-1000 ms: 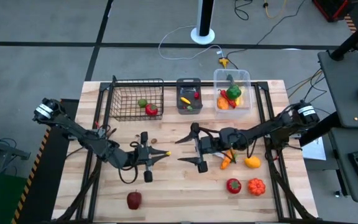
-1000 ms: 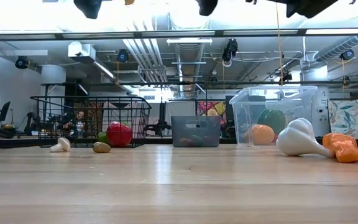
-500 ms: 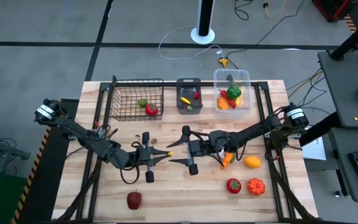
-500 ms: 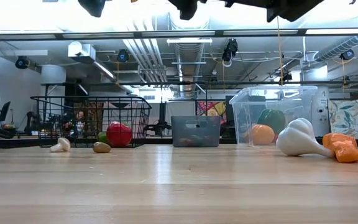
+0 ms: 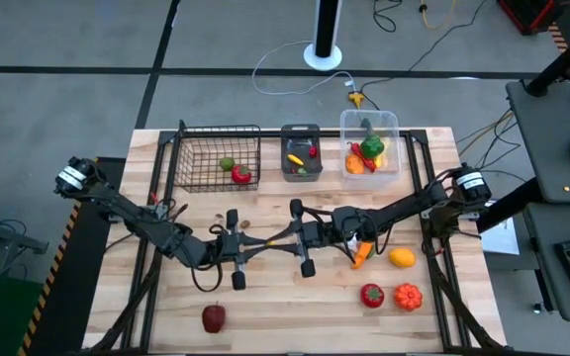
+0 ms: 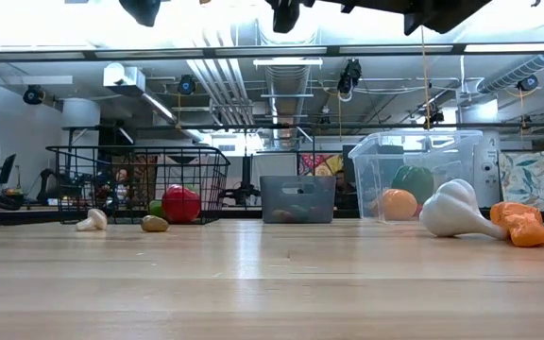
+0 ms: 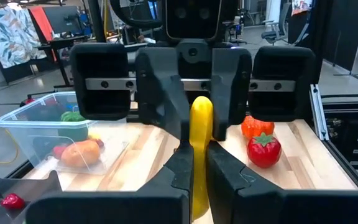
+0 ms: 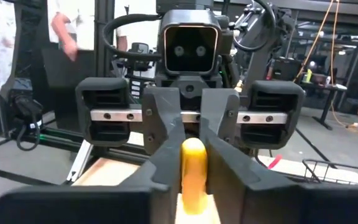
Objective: Sort produce into baskets
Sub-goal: Put the yellow chili pepper into the black bin
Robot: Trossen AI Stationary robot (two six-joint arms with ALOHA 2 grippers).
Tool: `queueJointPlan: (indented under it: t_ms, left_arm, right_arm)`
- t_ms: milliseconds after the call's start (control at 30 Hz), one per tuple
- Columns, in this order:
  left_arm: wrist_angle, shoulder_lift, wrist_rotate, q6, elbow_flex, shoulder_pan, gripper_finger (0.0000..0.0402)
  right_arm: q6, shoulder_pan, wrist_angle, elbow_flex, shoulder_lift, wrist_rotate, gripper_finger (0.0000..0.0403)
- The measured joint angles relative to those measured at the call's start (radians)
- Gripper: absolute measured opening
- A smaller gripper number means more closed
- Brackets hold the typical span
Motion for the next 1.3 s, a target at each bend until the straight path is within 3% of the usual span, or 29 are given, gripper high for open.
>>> queueJointPlan:
  t_ms: [133, 300, 533, 700, 967, 1167, 1300]
  left_arm:
    - [-0.005, 0.0, 0.001, 0.0, 0.0, 0.0, 0.001]
    - [-0.007, 0.0, 0.0, -0.018, 0.0, 0.0, 0.0043]
    - [-0.068, -0.005, -0.021, -0.072, 0.0, -0.001, 0.0133]
    - [-0.266, -0.038, -0.085, -0.188, 0.0, -0.013, 0.0198]
    - [-0.628, -0.103, -0.08, -0.595, 0.0, -0.043, 0.0226]
    - [-0.699, -0.11, -0.077, -0.7, 0.0, -0.042, 0.0226]
    - [-0.699, -0.101, -0.077, -0.709, 0.0, -0.042, 0.0226]
  right_arm:
    - [-0.007, -0.001, -0.001, 0.0, 0.0, -0.017, 0.002]
    - [0.017, -0.007, -0.002, 0.0, 0.0, -0.019, 0.0022]
    - [0.027, -0.013, -0.023, -0.001, -0.002, -0.018, 0.0022]
    - [0.053, -0.026, -0.078, -0.001, -0.023, 0.017, 0.0022]
    - [0.182, -0.148, -0.441, 0.024, -0.131, 0.383, 0.0022]
    - [0.304, -0.334, -0.917, 0.206, -0.122, 0.408, 0.0022]
    - [0.313, -0.454, -1.103, 0.304, -0.073, 0.359, 0.0022]
